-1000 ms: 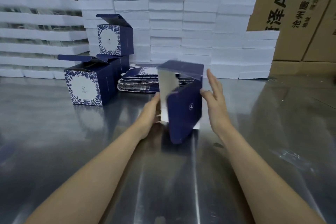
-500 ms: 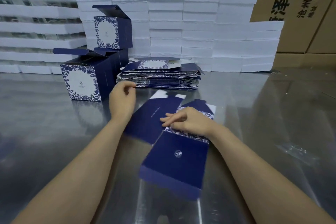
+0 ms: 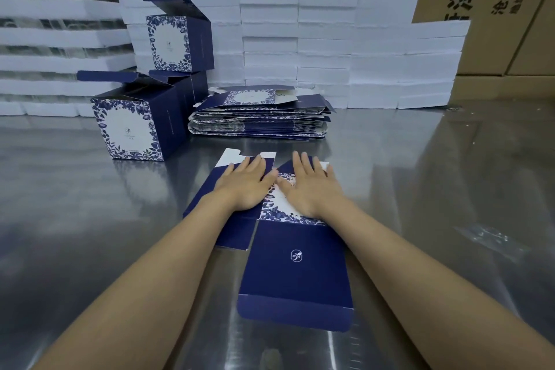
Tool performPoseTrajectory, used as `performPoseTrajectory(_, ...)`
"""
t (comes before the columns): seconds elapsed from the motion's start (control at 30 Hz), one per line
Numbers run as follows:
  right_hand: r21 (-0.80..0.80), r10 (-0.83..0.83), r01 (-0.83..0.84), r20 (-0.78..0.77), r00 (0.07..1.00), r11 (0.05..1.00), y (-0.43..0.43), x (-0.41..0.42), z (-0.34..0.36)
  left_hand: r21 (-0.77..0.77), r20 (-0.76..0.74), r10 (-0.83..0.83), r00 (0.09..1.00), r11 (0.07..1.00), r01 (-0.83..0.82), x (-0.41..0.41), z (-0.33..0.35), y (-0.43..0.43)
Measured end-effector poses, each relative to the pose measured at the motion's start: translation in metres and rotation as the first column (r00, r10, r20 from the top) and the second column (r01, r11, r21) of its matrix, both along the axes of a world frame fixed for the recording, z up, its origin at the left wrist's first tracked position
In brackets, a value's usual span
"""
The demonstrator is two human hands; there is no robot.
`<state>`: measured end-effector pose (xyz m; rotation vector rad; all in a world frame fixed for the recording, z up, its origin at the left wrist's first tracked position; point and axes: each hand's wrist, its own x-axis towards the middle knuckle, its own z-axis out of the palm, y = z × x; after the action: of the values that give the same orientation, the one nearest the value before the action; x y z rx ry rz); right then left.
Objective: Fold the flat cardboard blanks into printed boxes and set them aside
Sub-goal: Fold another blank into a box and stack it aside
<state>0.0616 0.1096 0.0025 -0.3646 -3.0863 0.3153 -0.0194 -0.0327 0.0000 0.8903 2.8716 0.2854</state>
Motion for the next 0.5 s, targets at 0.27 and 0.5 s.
performPoseTrajectory(0.27, -0.029, -0.325, 0.325, -0.022, 0.945, 0.945, 0.044, 0.010, 0.001, 0.034, -0.046, 0.396, 0.917, 0.918, -0.395, -0.006, 0.004, -0.033)
performPoseTrajectory(0.5, -0.615, -0.430, 0.109, -0.401, 0.809, 0.781, 0.047, 0.016, 0.012, 0.689, 0.127, 0.440, 0.889, 0.606, -0.399, -0.005, 0.019, -0.040)
